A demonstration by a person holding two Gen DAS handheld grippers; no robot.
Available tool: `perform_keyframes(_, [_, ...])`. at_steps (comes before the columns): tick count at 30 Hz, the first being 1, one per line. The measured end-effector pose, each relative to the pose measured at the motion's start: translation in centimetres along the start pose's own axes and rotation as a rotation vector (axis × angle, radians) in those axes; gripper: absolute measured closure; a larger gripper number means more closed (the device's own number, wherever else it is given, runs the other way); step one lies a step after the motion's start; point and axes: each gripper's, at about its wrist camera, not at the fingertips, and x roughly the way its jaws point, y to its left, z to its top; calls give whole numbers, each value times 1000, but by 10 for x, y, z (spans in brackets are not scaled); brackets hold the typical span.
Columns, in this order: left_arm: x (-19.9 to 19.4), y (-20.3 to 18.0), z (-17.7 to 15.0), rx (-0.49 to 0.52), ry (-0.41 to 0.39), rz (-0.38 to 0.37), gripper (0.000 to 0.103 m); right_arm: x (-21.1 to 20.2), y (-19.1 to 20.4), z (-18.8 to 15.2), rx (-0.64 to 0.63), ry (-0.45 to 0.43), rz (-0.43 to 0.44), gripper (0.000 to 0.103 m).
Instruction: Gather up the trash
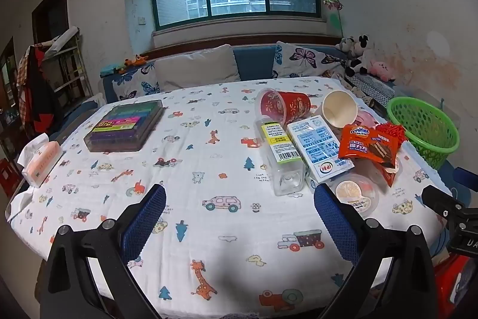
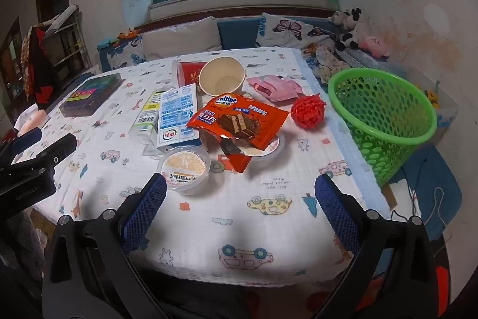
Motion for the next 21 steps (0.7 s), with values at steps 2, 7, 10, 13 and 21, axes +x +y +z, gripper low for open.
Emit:
perform_keyframes(2, [1,1,0,-2,0,1,7,0,0,0,2,2,2,4])
perform_keyframes(7, [-2,3,-3,-2,-11,5,7,0,-1,0,5,2,2,4])
perform_keyframes(10, [-3,3,0,-5,-7,10,7,-1,-1,0,7,-1,5,4])
perform_keyframes(13, [-2,4,0,-3,-7,7,7,-1,1,1,6,0,7,4])
perform_keyframes(21, [1,4,0,-9,-8,9,7,1,-1,1,6,0,6,4])
